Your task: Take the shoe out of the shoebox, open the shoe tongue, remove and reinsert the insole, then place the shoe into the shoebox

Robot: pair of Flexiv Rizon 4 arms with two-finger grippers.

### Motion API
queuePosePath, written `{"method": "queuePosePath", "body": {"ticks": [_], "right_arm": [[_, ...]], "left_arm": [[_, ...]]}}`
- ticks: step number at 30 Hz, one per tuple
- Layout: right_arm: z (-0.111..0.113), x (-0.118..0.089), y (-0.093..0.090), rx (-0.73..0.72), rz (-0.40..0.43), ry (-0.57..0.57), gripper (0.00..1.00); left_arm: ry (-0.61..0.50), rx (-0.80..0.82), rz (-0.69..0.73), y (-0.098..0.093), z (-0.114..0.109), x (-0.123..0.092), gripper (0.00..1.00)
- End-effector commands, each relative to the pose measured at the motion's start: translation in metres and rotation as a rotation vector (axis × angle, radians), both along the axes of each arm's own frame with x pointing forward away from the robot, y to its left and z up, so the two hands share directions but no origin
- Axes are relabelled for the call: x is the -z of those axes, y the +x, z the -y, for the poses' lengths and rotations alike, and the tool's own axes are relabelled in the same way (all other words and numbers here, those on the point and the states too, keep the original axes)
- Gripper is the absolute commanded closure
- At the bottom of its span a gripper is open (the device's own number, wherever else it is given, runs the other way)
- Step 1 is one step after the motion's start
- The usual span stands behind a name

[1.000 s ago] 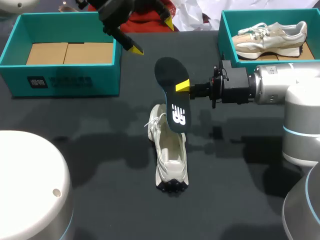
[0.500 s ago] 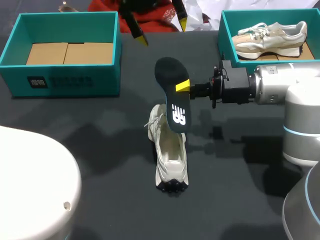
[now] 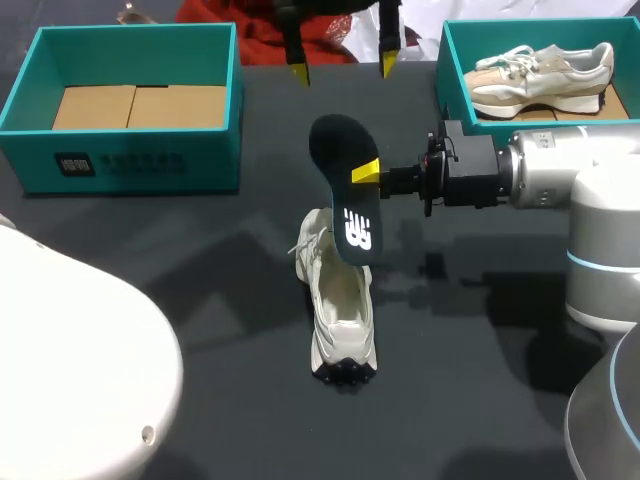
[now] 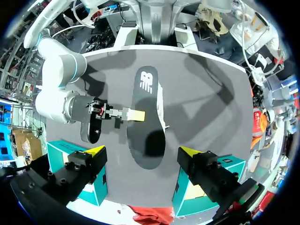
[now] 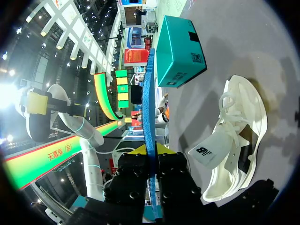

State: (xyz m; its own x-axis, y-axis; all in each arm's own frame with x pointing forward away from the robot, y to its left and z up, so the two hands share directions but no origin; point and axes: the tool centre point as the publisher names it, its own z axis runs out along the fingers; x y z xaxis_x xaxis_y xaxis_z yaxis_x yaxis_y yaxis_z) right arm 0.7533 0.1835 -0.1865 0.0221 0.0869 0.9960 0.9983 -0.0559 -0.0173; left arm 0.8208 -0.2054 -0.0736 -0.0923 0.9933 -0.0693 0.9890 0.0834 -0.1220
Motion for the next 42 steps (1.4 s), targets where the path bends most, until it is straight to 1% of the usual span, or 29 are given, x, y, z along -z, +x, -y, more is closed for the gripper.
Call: {"method": "queuePosePath", "body": {"ticks": [1,18,29,33,42], "right_arm": [[-0.001,0.0,-0.001,0.003,0.0,-0.002,1.0],[-0.001,0.0,-0.001,0.003,0.0,-0.002,1.0],[-0.001,0.0,-0.001,0.003,0.0,-0.002,1.0],[-0.001,0.0,-0.001,0.003,0.0,-0.002,1.0],[-0.001,0.0,-0.001,0.003,0.0,-0.002,1.0]], "left_arm": [[0.185,0.017,-0.023,0.003,0.005,0.001,0.0],[0.188,0.007,-0.035,0.006,0.006,0.006,0.0],[0.156,-0.005,-0.032,0.005,0.003,0.007,0.0],[0.097,-0.027,-0.025,0.003,-0.003,0.007,0.0],[-0.15,-0.078,-0.011,-0.004,-0.026,0.011,0.0]]}}
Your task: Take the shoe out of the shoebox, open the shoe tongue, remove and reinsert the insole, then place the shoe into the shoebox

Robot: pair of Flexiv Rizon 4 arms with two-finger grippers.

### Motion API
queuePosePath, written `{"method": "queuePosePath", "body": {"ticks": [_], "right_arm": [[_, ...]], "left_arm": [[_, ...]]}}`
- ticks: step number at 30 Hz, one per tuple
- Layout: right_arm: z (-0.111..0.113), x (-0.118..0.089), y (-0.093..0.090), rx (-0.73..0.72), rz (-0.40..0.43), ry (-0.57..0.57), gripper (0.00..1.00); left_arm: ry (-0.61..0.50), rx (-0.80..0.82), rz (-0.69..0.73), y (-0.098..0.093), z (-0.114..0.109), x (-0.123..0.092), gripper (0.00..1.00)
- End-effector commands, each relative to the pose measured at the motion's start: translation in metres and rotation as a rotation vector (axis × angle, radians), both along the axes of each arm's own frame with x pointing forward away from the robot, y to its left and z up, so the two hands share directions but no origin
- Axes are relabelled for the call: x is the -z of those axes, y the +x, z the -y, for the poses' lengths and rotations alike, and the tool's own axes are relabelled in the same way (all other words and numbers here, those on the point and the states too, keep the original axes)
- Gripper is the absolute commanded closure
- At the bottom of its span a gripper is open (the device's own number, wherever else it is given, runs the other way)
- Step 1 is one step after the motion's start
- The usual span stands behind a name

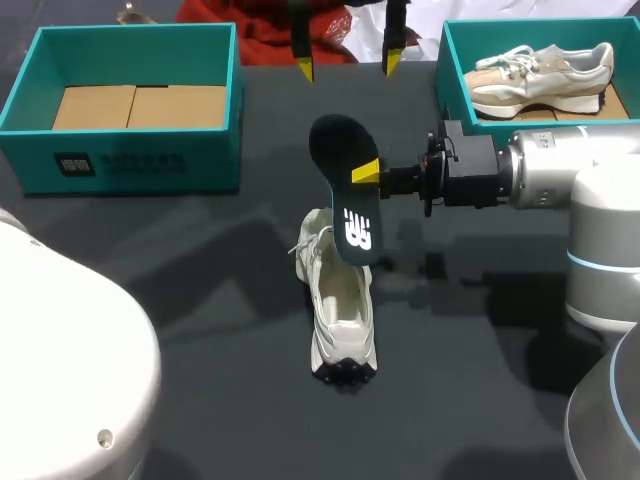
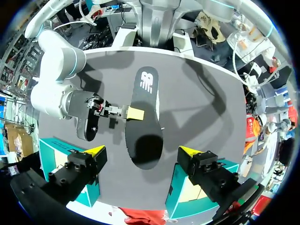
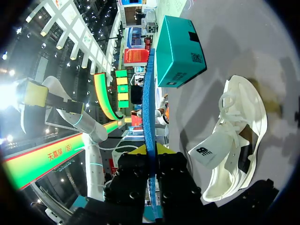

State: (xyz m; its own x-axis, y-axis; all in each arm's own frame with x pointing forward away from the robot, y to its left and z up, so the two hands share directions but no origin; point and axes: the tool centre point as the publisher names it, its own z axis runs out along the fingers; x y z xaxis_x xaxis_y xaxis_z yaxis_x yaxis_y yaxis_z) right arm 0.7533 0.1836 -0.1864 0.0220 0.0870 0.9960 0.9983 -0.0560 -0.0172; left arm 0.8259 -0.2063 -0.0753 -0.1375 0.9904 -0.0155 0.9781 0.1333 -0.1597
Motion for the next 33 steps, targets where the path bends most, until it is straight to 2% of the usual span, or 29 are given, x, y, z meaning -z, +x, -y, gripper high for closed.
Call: {"method": "queuePosePath", "body": {"ticks": [1,10,23,33], "right_arm": [[-0.001,0.0,-0.001,0.002,0.0,-0.002,1.0],[-0.001,0.0,-0.001,0.002,0.0,-0.002,1.0],[-0.001,0.0,-0.001,0.002,0.0,-0.002,1.0],[-0.001,0.0,-0.001,0.002,0.0,-0.002,1.0]], "left_arm": [[-0.224,-0.041,0.036,-0.01,-0.029,0.01,0.0],[-0.413,-0.08,0.048,-0.019,-0.049,0.022,0.0],[-0.639,-0.115,0.055,-0.027,-0.065,0.046,0.0],[-0.759,-0.099,0.044,-0.029,-0.075,0.064,0.0]]}}
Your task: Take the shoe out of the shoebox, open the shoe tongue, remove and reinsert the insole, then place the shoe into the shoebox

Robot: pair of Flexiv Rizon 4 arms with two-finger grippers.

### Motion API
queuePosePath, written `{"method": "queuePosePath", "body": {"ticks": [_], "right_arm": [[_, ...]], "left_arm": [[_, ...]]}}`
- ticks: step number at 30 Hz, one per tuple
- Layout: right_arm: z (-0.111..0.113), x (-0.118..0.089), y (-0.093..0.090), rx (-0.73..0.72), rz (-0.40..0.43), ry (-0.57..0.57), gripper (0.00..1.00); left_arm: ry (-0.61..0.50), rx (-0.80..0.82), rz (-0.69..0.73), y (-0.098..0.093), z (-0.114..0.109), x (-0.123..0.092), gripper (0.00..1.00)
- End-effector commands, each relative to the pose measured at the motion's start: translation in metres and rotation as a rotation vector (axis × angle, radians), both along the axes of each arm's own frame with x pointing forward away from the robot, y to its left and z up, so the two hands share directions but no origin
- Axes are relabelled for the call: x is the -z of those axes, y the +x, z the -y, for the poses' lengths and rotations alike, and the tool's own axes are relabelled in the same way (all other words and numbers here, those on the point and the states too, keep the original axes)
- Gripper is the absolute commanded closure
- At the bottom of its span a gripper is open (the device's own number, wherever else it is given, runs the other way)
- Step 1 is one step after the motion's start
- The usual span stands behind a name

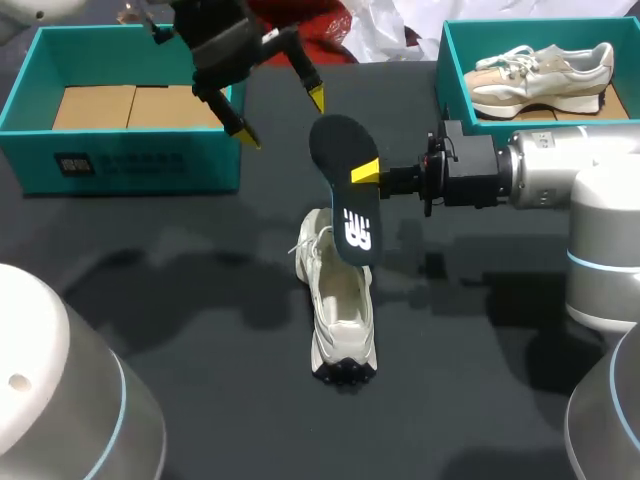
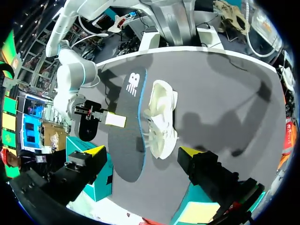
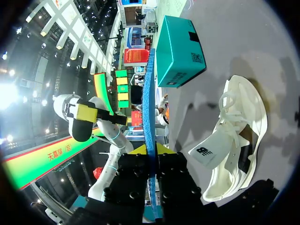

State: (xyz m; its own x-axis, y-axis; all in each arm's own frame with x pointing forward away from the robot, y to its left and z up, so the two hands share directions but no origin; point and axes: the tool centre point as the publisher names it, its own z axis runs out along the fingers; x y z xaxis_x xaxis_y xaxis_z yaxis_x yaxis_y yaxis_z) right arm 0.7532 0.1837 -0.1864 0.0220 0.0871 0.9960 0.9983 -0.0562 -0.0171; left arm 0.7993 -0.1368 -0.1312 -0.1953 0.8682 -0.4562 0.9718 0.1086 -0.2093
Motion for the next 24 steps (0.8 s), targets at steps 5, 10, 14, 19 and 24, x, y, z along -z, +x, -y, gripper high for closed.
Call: {"method": "queuePosePath", "body": {"ticks": [5,10,14,19,24], "right_arm": [[-0.001,0.001,-0.001,0.002,0.0,-0.001,1.0],[-0.001,0.001,-0.001,0.002,0.0,-0.001,1.0],[-0.001,0.001,-0.001,0.002,0.0,-0.001,1.0],[-0.001,0.001,-0.001,0.002,0.0,-0.001,1.0],[-0.001,0.001,-0.001,0.002,0.0,-0.001,1.0]], "left_arm": [[-0.297,0.084,0.095,-0.009,-0.007,0.011,0.0],[-0.297,0.084,0.095,-0.009,-0.007,0.011,0.0],[-0.297,0.084,0.095,-0.009,-0.007,0.011,0.0],[-0.372,0.07,0.078,-0.007,-0.006,0.018,0.0],[-0.5,0.053,0.123,-0.008,-0.004,0.032,0.0]]}}
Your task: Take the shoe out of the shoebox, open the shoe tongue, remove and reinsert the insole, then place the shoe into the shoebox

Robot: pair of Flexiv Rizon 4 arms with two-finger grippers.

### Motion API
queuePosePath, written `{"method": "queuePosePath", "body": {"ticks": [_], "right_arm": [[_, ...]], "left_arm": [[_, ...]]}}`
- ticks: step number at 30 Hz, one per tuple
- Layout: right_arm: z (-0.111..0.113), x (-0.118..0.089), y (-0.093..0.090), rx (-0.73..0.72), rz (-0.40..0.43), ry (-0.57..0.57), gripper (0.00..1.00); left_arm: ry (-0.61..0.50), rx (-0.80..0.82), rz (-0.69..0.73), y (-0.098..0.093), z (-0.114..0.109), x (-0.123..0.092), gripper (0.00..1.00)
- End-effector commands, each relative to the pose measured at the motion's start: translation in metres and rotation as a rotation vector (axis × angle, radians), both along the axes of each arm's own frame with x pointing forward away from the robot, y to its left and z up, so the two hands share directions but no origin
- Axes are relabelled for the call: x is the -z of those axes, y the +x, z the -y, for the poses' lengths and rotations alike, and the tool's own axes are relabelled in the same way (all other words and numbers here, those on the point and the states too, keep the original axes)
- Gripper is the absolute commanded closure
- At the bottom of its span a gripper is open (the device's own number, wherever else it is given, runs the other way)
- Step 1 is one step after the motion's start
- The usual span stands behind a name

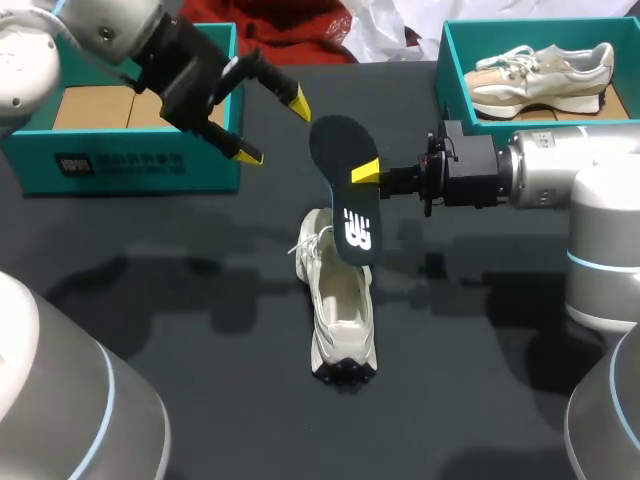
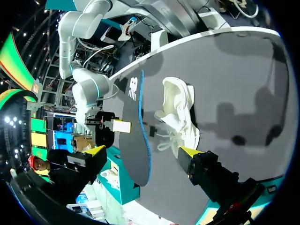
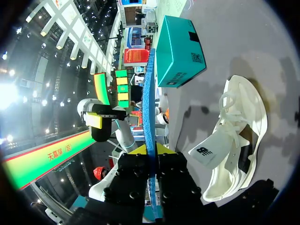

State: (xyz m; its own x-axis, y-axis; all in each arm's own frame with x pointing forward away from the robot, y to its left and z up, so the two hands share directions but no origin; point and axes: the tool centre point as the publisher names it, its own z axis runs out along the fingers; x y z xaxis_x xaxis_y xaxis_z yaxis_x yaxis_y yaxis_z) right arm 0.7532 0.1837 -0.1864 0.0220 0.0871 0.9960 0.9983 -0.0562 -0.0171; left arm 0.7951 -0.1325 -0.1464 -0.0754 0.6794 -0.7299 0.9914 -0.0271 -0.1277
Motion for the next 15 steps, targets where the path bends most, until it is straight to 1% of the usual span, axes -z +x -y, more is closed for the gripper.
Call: {"method": "queuePosePath", "body": {"ticks": [1,4,14,15], "right_arm": [[-0.0012,0.0005,-0.0009,0.002,0.0,-0.001,1.0],[-0.0012,0.0005,-0.0009,0.002,0.0,-0.001,1.0],[-0.0012,0.0005,-0.0009,0.002,0.0,-0.001,1.0],[-0.0012,0.0005,-0.0009,0.002,0.0,-0.001,1.0]], "left_arm": [[-0.191,-0.028,0.029,-0.0033,0.0011,0.0181,0.0],[-0.254,-0.014,0.012,-0.0039,0.0006,0.0178,0.0],[-0.254,-0.014,0.012,-0.0039,0.0006,0.0178,0.0],[-0.283,-0.007,0.001,-0.0042,0.0025,0.0206,0.0]]}}
